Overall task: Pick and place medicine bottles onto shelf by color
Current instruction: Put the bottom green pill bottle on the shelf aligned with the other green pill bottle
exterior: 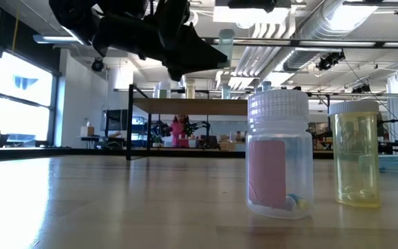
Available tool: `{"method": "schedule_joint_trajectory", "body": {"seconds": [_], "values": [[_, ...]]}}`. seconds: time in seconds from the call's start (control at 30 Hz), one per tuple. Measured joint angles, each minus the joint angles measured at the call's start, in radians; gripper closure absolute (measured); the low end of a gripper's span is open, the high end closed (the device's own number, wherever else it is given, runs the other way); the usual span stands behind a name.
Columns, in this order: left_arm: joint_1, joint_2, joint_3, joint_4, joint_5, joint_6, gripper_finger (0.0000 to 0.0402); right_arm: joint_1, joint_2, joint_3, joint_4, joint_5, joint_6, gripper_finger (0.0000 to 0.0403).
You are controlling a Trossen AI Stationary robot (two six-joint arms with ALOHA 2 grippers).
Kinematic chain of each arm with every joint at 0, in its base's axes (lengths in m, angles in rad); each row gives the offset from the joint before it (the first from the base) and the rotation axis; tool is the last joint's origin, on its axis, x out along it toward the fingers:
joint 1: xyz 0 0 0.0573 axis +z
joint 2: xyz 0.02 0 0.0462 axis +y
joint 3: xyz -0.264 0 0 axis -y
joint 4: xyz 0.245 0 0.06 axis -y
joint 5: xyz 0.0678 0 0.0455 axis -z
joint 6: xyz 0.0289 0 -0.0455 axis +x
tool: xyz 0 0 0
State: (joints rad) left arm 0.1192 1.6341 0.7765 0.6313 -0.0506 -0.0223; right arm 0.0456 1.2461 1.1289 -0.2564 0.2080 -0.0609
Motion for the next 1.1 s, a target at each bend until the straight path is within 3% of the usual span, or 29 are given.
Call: {"method": "schedule_joint_trajectory", "body": {"seconds": [0.37,0.6,1.1], "values": [[0.0,0.0,0.0,-0.015,-0.014,0.0,0.0316,-0.001,0.138,0.055,-0.082,-0.04,-0.026,0.0208],[0.0,0.0,0.0,-0.006,-0.015,0.0,0.0316,-0.002,0.157,0.055,-0.102,-0.097,0.006,0.0208],[0.0,0.0,0.0,0.013,-0.067,0.041,0.0316,-0.007,0.169,0.055,-0.135,-0.105,0.062,0.0208]]}}
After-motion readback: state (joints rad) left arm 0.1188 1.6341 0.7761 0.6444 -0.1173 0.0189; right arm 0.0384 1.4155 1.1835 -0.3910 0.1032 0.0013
